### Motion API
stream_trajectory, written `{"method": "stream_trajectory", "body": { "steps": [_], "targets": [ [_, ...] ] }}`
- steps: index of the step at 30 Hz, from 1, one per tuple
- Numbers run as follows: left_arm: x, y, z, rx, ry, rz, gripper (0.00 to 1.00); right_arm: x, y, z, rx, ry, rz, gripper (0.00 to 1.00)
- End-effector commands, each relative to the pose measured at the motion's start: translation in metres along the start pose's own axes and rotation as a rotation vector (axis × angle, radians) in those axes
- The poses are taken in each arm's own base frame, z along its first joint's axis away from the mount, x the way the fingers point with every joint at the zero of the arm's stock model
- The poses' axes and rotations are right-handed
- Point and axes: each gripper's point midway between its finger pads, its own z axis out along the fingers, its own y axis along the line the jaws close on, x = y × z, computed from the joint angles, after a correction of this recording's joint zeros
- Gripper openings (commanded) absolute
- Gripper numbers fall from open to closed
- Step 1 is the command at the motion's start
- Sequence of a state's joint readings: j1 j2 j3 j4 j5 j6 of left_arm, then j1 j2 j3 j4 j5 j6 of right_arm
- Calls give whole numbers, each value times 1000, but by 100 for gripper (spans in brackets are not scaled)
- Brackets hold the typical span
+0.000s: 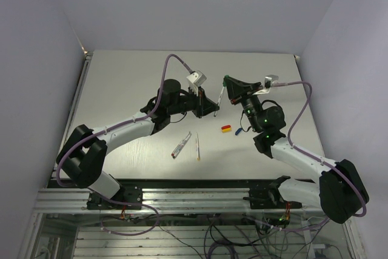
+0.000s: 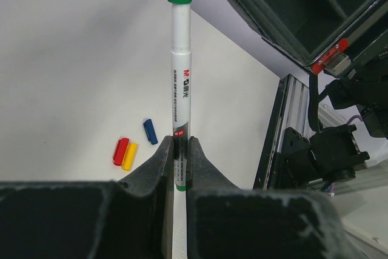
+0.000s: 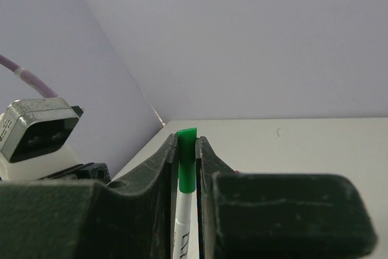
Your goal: Insert the pens into the pen caps
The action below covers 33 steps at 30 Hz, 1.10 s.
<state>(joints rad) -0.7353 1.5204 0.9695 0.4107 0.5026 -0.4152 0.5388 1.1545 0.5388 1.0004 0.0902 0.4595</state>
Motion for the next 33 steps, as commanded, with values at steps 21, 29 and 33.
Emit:
{"method": "stream_trajectory", "body": {
  "steps": [21, 29, 33],
  "targets": [
    [-68, -5, -20, -91, -276, 33, 7, 99, 4, -27, -13, 368, 57, 0],
    [-94, 7, -35, -104, -400, -8, 7, 131, 15, -41, -22, 477, 42, 0],
    [-104, 18, -49, -144, -456, -12, 7, 144, 18, -46, -14, 518, 35, 0]
  ]
}}
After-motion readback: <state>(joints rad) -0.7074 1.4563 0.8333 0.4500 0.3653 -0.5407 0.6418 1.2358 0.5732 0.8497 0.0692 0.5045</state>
